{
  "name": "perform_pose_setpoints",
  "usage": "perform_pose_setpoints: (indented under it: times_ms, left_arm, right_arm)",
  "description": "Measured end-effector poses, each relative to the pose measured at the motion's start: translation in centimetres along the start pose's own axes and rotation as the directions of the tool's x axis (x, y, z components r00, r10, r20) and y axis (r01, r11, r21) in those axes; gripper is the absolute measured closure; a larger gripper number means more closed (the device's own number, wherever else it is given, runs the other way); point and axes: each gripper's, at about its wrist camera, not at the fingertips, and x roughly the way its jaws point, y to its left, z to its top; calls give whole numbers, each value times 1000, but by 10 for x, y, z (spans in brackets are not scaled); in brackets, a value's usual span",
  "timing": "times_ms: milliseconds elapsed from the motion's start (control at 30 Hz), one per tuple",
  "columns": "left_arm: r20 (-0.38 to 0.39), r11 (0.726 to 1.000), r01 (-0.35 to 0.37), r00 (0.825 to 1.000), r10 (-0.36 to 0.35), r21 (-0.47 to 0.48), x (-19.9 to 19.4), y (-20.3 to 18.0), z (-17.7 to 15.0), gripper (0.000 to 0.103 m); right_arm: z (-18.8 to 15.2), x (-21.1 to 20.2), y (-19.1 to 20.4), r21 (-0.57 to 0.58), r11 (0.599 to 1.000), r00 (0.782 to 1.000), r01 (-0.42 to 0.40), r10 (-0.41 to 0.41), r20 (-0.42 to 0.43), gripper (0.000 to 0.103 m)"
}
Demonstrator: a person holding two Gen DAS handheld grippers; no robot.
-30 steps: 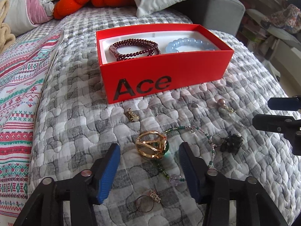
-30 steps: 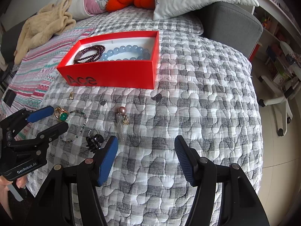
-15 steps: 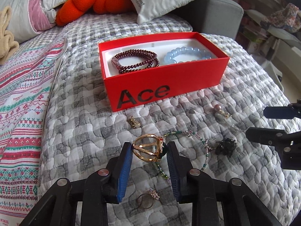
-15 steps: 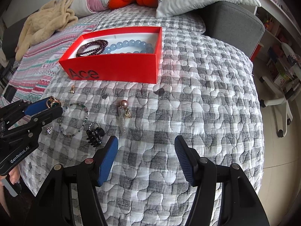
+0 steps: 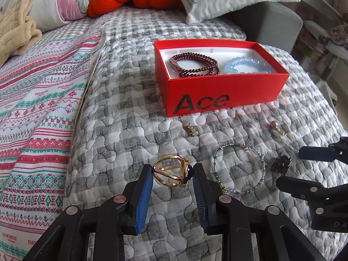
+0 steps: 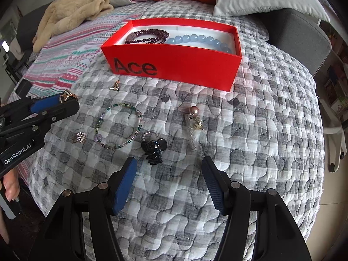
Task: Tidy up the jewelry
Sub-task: 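Grasp the black hair clip with the right tool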
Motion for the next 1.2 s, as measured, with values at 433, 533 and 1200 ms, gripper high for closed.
perform_pose_setpoints:
  times_ms: [433, 533, 1200]
  left_arm:
    - [-8, 1000, 1, 1000, -1, -4, -1, 1, -1, 72]
    - [-8, 1000, 1, 1000, -1, -3, 0, 1, -1, 72]
    - [38, 1000, 8, 999, -7, -24, -7, -2, 7, 72]
  right_arm:
    - [5, 6, 17, -45, 999, 999, 24, -23, 22, 66]
    - [6, 6, 19, -52, 998, 999, 26, -25, 24, 78]
    - [14, -17, 14, -36, 998, 994, 42, -38, 102, 89]
